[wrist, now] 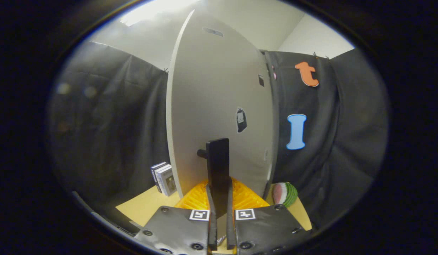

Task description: Open the shoe cabinet door, grab the shoes and put them into the shoe cabinet, then close the shoe cabinet door.

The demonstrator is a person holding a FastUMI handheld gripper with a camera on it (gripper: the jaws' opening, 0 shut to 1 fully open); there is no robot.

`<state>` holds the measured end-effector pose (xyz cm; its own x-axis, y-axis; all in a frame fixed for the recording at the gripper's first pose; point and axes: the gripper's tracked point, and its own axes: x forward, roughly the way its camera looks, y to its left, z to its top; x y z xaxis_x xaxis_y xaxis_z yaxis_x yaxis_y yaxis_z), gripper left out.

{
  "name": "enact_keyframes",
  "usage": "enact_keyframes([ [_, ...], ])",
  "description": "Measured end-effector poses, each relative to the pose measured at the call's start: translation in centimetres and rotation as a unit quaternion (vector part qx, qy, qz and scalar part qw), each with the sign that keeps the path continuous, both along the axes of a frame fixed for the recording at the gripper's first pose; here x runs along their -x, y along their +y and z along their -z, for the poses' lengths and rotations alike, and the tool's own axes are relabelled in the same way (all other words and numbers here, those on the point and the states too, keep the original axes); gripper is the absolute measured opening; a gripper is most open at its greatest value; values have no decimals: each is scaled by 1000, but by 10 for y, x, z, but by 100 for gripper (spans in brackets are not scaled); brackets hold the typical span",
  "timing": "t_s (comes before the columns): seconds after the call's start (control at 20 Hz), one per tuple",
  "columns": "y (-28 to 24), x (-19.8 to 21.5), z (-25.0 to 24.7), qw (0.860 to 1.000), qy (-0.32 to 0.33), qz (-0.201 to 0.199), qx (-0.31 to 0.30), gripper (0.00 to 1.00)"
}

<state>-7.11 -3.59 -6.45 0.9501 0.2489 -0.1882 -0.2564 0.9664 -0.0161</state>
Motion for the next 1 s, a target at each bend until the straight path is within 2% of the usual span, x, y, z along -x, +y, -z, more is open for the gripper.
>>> enact_keyframes([
  [0.35,-68,6,-4,998,-4,65,2,11],
  [0.65,-124,1,-7,995,-2,100,-3,8],
  [0.75,-137,-1,-7,995,-1,101,-14,3],
  [1.0,-152,-6,-7,996,0,83,-17,3],
])
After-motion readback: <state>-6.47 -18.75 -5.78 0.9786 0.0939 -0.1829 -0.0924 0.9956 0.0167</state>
